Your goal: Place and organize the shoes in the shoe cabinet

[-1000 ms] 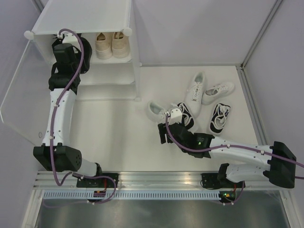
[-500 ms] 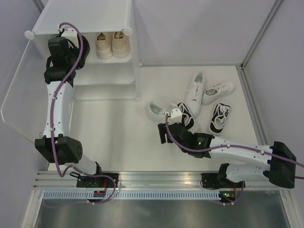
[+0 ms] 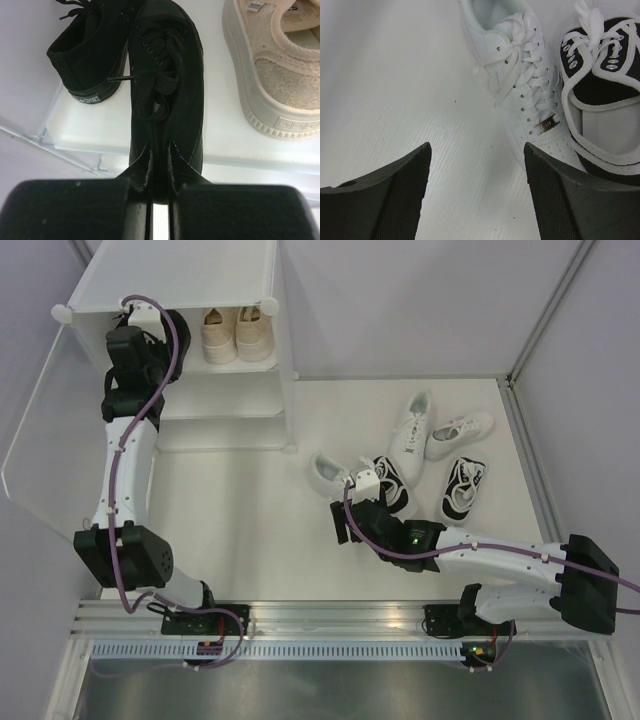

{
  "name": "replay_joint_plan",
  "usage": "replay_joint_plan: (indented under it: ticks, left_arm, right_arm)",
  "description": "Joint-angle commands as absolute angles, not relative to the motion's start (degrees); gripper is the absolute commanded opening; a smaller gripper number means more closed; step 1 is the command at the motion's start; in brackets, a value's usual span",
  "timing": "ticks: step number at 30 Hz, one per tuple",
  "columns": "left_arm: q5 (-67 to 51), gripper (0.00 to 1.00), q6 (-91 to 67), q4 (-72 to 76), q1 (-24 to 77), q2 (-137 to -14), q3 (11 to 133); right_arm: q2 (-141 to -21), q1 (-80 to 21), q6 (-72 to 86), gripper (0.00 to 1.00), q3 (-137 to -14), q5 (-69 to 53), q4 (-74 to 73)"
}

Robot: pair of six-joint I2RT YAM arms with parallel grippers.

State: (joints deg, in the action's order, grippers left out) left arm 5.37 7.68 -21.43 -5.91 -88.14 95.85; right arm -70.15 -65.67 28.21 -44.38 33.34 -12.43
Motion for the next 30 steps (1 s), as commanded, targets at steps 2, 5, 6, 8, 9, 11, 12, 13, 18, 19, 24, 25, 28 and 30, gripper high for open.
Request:
replay_joint_plan:
  ticks: [2, 5, 6, 8, 9, 11, 12, 13, 18, 19, 24, 25, 28, 30]
  left_arm:
    - [5.19, 0.02, 3.52, -6.07, -6.77, -87.71, 95.54]
    - [5.27, 0.02, 3.87, -5.1, -6.77, -88.42, 96.23]
    - [4.84, 0.02, 3.95, -5.1, -7.03, -88.94, 96.76]
    - [3.96, 0.02, 4.48, -5.01, -7.03, -90.0, 98.34]
    - [3.96, 0.02, 4.57, -5.01, -7.03, -90.44, 98.87]
    - [3.78, 0.02, 4.57, -5.1, -7.12, -91.4, 100.27]
    - [3.17, 0.02, 4.48, -5.1, -7.12, -91.67, 100.63]
    - [2.99, 0.02, 4.57, -4.92, -7.12, -92.02, 100.9]
    - [4.57, 0.02, 4.57, -4.13, -7.12, -93.95, 103.09]
    - [4.74, 0.02, 4.74, -4.13, -7.29, -94.22, 104.05]
    - [5.62, 0.02, 3.96, -2.73, -7.38, -96.24, 104.94]
    - [5.54, 0.02, 3.87, -2.64, -7.47, -96.5, 104.77]
    - [6.41, 0.02, 3.78, -2.03, -7.47, -97.64, 104.24]
    - [7.47, 0.02, 3.43, -0.71, -7.56, -98.35, 103.8]
  right_arm:
    - [-69.96, -65.83, 28.39, 0.79, -44.21, 34.19, -10.72]
    - [-69.61, -65.83, 28.56, 0.79, -43.95, 34.19, -10.81]
    - [-69.44, -65.83, 28.65, 0.79, -43.86, 34.36, -10.81]
    - [-69.26, -65.74, 28.65, 0.79, -43.6, 34.45, -10.72]
    - [-69.08, -65.92, 28.39, 0.79, -43.59, 34.54, -10.72]
    - [-68.99, -65.83, 28.39, 0.79, -43.42, 34.89, -10.98]
    - [-68.91, -65.83, 28.39, 0.79, -43.42, 35.15, -11.07]
    - [-68.82, -65.74, 28.39, 0.79, -43.33, 35.16, -10.99]
    - [-68.82, -65.74, 28.13, 0.79, -43.42, 35.42, -11.34]
    - [-68.82, -65.83, 28.04, 0.79, -43.42, 35.42, -11.51]
    - [-68.73, -65.83, 27.95, 0.79, -43.33, 35.86, -11.51]
    - [-68.73, -65.74, 27.95, 0.79, -43.33, 35.86, -11.6]
    - [-68.82, -65.83, 27.95, 0.79, -43.16, 35.86, -11.69]
    - [-68.91, -65.83, 27.86, 0.79, -43.07, 35.95, -11.69]
